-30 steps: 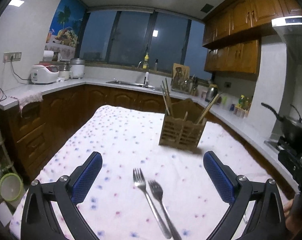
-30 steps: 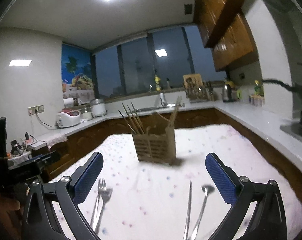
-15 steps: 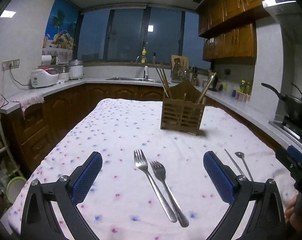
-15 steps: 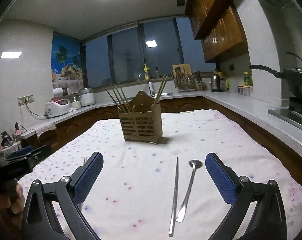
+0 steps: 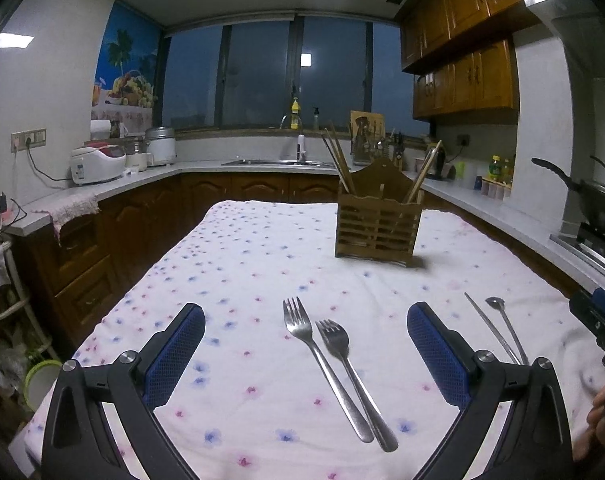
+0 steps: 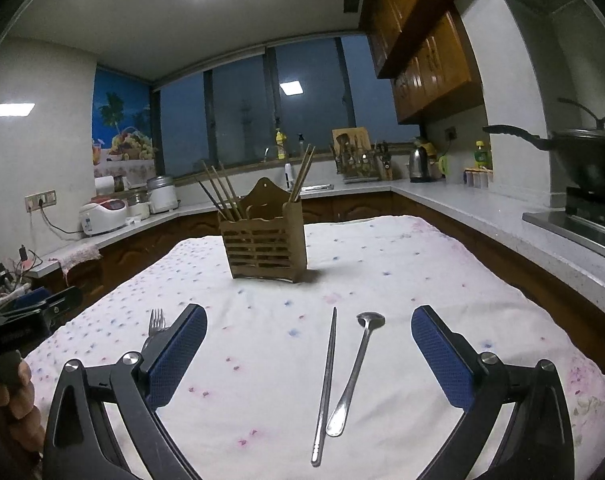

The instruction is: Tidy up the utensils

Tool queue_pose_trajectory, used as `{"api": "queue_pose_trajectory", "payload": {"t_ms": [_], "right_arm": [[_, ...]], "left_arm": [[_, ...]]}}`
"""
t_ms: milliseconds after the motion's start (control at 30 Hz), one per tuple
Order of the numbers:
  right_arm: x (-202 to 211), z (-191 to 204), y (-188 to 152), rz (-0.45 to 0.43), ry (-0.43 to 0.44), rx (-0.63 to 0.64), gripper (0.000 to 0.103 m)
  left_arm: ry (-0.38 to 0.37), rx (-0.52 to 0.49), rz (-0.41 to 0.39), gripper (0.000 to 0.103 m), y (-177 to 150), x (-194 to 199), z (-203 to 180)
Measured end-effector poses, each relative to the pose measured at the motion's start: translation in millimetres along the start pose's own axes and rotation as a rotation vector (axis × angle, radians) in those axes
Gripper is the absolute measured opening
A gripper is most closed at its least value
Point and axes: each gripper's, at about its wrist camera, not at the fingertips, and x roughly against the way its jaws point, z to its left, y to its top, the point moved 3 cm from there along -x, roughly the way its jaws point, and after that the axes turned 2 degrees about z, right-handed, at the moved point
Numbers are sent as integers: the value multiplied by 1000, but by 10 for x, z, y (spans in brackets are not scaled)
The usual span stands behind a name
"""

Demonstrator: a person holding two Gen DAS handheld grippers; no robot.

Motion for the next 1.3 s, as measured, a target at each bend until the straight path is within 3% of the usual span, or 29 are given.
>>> {"api": "queue_pose_trajectory", "payload": {"t_ms": [1300], "right_arm": [[-50,41,-48,-5,21,12,103]], "left_arm": [[15,-14,-18,102,-17,-9,65]]}}
